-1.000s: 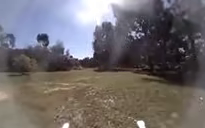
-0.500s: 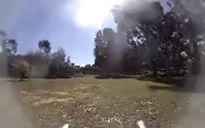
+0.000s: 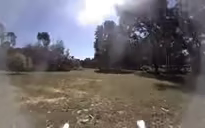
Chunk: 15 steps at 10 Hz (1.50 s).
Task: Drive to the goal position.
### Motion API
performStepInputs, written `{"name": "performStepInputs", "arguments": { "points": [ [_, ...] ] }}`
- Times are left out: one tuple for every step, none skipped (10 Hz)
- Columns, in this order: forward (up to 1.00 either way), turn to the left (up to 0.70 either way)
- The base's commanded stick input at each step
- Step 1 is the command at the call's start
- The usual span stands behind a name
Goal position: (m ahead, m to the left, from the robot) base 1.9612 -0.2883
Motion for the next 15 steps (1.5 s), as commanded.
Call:
{"name": "performStepInputs", "arguments": {
  "points": [
    [1.0, -0.25],
    [1.0, -0.14],
    [1.0, -0.01],
    [1.0, -0.15],
    [1.0, -0.25],
    [1.0, -0.14],
    [1.0, -0.03],
    [1.0, -0.08],
    [1.0, -0.21],
    [1.0, 0.0],
    [1.0, 0.0],
    [1.0, -0.1],
    [1.0, -0.24],
    [1.0, -0.12],
    [1.0, -0.27]
  ]
}}
